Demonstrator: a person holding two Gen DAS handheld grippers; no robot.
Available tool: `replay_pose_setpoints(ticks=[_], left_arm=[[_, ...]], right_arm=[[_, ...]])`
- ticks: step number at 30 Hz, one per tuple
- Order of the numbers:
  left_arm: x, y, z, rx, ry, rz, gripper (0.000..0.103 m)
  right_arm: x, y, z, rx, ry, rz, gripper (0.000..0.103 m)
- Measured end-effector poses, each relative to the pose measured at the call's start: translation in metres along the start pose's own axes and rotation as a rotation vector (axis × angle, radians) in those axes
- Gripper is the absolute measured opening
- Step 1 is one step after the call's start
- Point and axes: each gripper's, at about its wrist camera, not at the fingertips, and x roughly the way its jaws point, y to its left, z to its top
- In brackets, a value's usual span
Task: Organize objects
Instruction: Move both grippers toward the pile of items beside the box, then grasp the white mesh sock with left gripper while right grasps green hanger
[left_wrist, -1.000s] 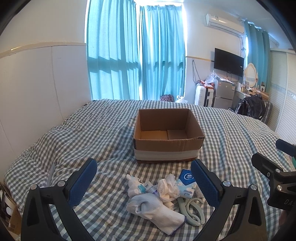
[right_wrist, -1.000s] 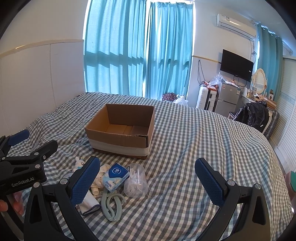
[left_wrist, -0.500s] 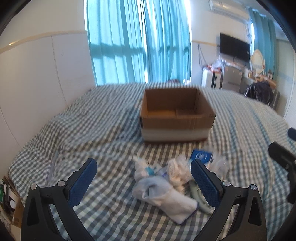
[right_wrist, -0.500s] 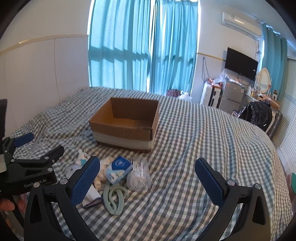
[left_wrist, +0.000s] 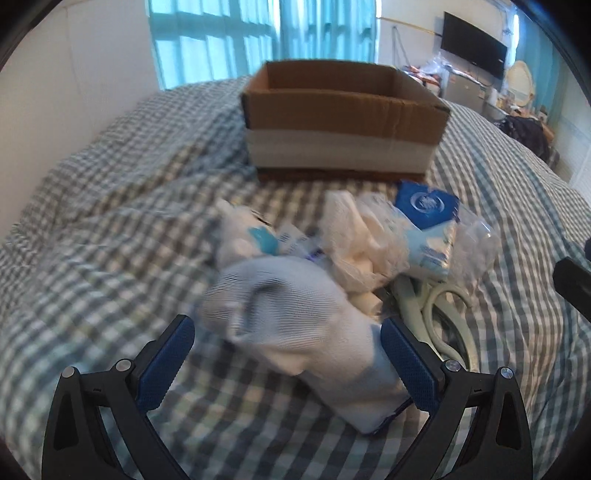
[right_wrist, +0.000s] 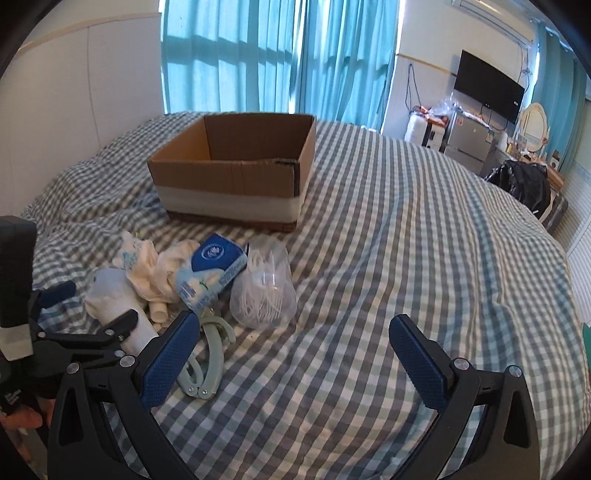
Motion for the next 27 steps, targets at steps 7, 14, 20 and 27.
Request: replay_pose_setpoints(ticks=[7,14,20,27], left_arm=[[0.008,-0.002,-0.009,0.043,0.032,-0.077,0.066],[-0.018,0.021,-0.002,0.026,-0.011,-0.089,0.044],[-0.031,0.046,0.000,0.004,-0.048,-0.046,0.044],[-0.029,0.049,-0.002,0.003,-0.046,-0.064,0.044]], right_arm=[[0.017,0.007,-0.004,-0.005,0.051,-0.009,0.103],[0.030,0.035,-0.008,-0.050,0.098,0.020,0.103],[0.055,0.062,-0.016,-0.079,0.162,0.063,0.099],[0.078,0.080,-0.031,-0.104,0.229,0.120,0.059]])
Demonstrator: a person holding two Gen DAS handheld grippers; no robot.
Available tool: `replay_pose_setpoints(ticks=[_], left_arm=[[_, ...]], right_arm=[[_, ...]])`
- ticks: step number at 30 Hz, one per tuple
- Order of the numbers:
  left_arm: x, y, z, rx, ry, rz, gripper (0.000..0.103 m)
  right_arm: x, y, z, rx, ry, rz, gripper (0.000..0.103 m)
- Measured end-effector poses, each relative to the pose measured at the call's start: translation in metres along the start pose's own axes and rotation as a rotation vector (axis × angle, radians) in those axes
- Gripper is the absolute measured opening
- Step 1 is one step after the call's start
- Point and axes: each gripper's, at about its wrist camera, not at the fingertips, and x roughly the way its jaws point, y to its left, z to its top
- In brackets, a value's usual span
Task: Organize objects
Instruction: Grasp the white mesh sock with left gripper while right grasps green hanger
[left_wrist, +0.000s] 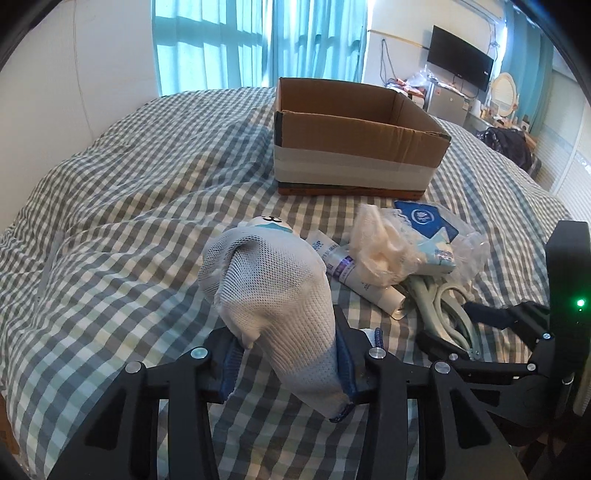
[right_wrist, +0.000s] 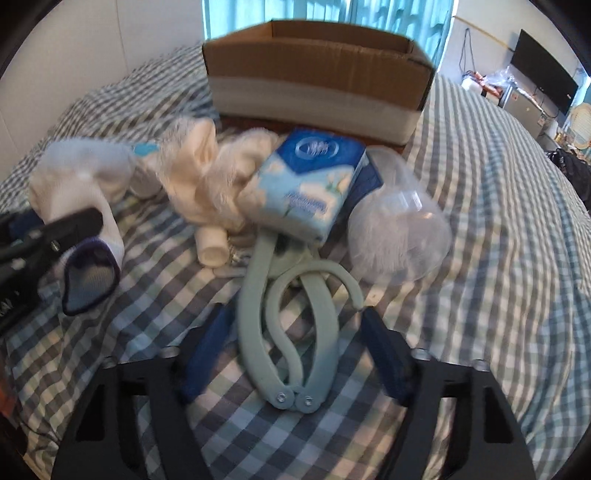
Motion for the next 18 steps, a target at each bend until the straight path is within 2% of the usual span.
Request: replay_pose_setpoints(ticks=[1,11,18], left_arm=[[-0.001,-0.001,-0.001,-0.001,0.000,-0.002,0.044],[-0.013,-0.019,-0.002,0.028,-0.010,-0.019,0.044],[-0.030,-0.027,0.002,0.033,-0.042,-0.018,0.044]], right_arm=[[-0.001,-0.001,-0.001,0.004,-0.003,0.014,0.053],[-0.038,-0.016,-0.012,0.013,-0.072,-0.043,0.053],[-0.063,-0.021,-0.019,0.021,-0.106,-0.049,0.052]])
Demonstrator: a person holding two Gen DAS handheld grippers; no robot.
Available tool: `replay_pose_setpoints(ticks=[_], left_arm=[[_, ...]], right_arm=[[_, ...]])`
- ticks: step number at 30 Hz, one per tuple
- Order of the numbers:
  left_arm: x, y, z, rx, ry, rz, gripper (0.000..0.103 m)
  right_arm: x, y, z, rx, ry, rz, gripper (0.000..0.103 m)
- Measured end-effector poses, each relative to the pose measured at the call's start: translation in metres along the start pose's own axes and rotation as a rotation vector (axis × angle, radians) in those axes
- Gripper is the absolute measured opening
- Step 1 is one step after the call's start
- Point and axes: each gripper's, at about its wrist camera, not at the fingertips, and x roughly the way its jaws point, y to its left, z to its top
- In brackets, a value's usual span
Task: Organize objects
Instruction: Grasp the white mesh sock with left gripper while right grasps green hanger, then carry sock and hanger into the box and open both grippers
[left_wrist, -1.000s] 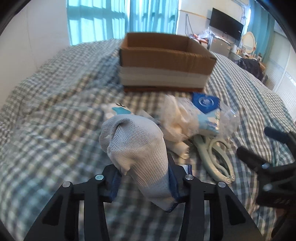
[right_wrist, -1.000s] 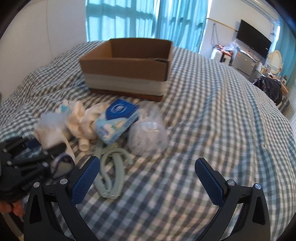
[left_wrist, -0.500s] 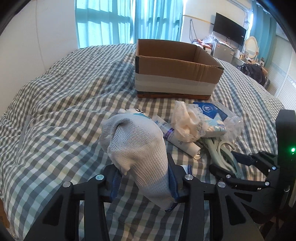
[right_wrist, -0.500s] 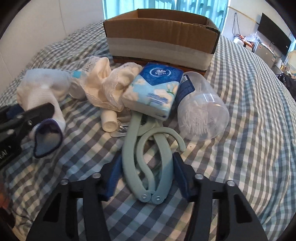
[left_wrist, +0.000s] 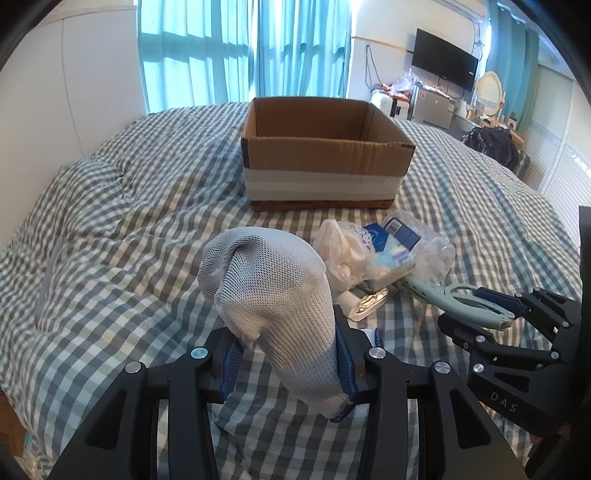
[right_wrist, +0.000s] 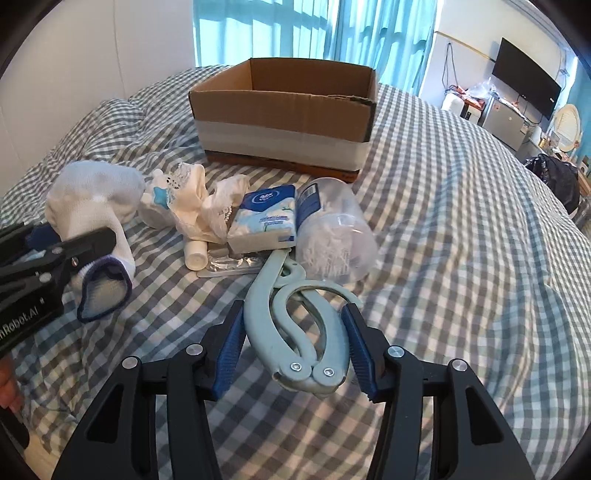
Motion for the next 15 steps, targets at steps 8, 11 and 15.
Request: replay_pose_setpoints(ticks=[8,11,15], left_arm=[[-0.017,0.001,0.019,-0.020,-0.045,-0.014,0.044],[-0.019,0.003,0.030,-0.022,-0.067,-0.015,0.044],[-0.019,0.007,0.040,-0.026,-0.080,-0.019,0.044]], right_arm=[[-0.035,-0.005,0.018,-0.017,-0.085,0.010,0.011],[-0.039,-0.007,0.025,-0.014,-0.097,0.018,0.010],[-0.036,-0.011,0.028,-0.002,-0.092,0.041,0.010]])
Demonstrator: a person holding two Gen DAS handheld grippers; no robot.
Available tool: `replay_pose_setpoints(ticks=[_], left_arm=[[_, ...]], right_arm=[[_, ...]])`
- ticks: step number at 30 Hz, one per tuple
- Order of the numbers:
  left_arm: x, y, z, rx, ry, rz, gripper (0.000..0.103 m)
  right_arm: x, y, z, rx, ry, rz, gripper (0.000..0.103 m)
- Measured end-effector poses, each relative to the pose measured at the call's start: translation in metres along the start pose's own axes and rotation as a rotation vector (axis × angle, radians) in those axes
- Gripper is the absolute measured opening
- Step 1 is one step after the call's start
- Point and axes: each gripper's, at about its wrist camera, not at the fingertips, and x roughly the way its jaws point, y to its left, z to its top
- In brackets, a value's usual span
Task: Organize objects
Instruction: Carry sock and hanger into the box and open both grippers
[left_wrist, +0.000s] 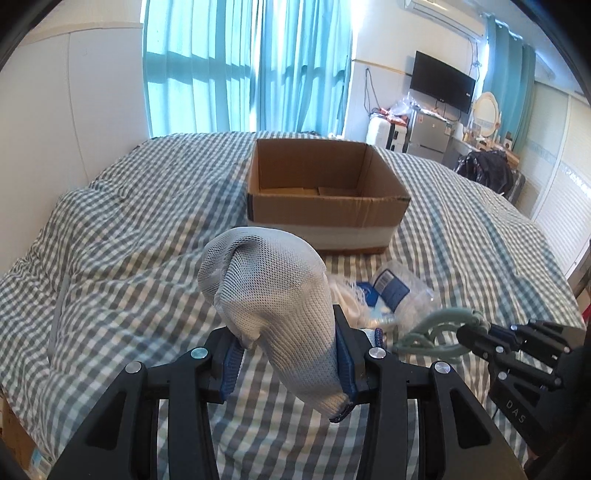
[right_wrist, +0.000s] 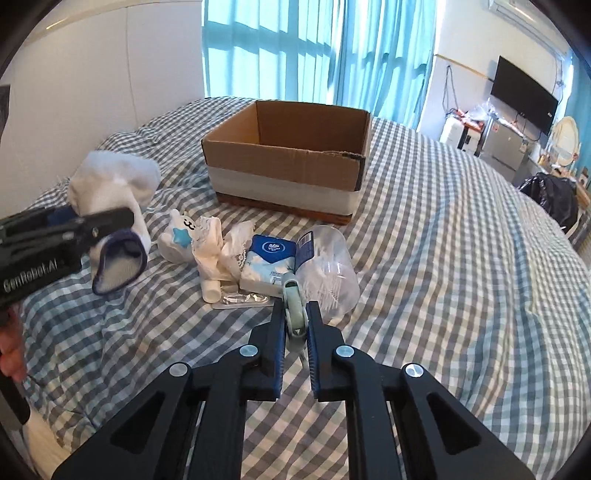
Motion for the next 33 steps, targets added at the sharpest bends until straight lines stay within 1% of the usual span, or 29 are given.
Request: replay_pose_setpoints(ticks=[2,5,9,12,16,20,25,27,29,33], left_arm=[[0.002,0.001,0.005,0.003,-0.004,-0.001,0.044],[0.004,0.002,0.018,0.006,-0.015,-0.006,0.044],[0.010,0.000,0.044,0.013,-0.041,-0.020,0.044],[0.016,0.001,0.071,0.018,-0.078,-0.028,0.044],[0.035,0.004,0.110,0.013,-0.114,-0.028,0.044],[0.066,0.004,0.140,0.032,-0.121,-0.010,0.044],[0.110,-0.001,0.163,0.052,-0.129,-0.013,0.044],[0.129,-0.005,0.169,0.069,-0.136,-0.002,0.044],[0.150,-0.009,0.173,0.085,-0.126,-0.002,0.044],[0.178,-0.007,0.170,0.072,-0.096,-0.038,0.044]], right_arm=[[-0.001,-0.004,0.004,0.013,-0.013,0.020,0.010],[-0.013,-0.009,0.020,0.017,-0.060,0.047,0.010],[-0.031,-0.015,0.063,-0.012,-0.144,0.035,0.010],[-0.039,-0.022,0.101,-0.019,-0.215,0.031,0.010],[-0.032,-0.027,0.148,-0.030,-0.282,0.022,0.010],[-0.004,-0.034,0.184,-0.035,-0.298,0.035,0.010],[0.050,-0.043,0.215,-0.021,-0.281,0.053,0.010],[0.074,-0.048,0.224,-0.013,-0.264,0.055,0.010],[0.096,-0.054,0.230,-0.003,-0.244,0.064,0.010],[0.132,-0.059,0.236,0.002,-0.211,0.078,0.010]])
